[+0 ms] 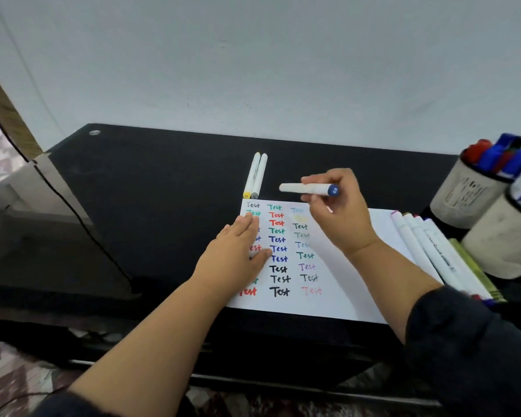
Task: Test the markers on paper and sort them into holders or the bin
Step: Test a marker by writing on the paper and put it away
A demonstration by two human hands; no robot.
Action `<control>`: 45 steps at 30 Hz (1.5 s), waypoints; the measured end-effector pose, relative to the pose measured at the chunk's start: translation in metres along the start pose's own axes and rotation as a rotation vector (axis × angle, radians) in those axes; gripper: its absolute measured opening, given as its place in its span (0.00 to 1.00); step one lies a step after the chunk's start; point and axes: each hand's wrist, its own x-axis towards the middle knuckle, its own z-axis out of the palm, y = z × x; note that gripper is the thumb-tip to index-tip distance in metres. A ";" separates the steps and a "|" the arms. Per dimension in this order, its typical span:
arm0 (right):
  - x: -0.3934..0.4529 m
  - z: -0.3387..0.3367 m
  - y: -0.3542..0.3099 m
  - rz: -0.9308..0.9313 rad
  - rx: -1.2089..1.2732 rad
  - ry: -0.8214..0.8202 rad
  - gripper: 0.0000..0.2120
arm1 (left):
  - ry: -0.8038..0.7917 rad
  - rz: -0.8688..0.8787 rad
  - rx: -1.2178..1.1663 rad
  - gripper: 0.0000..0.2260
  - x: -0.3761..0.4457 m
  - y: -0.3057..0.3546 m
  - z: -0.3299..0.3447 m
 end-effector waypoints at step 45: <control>-0.053 -0.018 -0.004 0.455 0.954 0.042 0.14 | 0.347 0.160 -0.159 0.15 -0.029 0.018 -0.008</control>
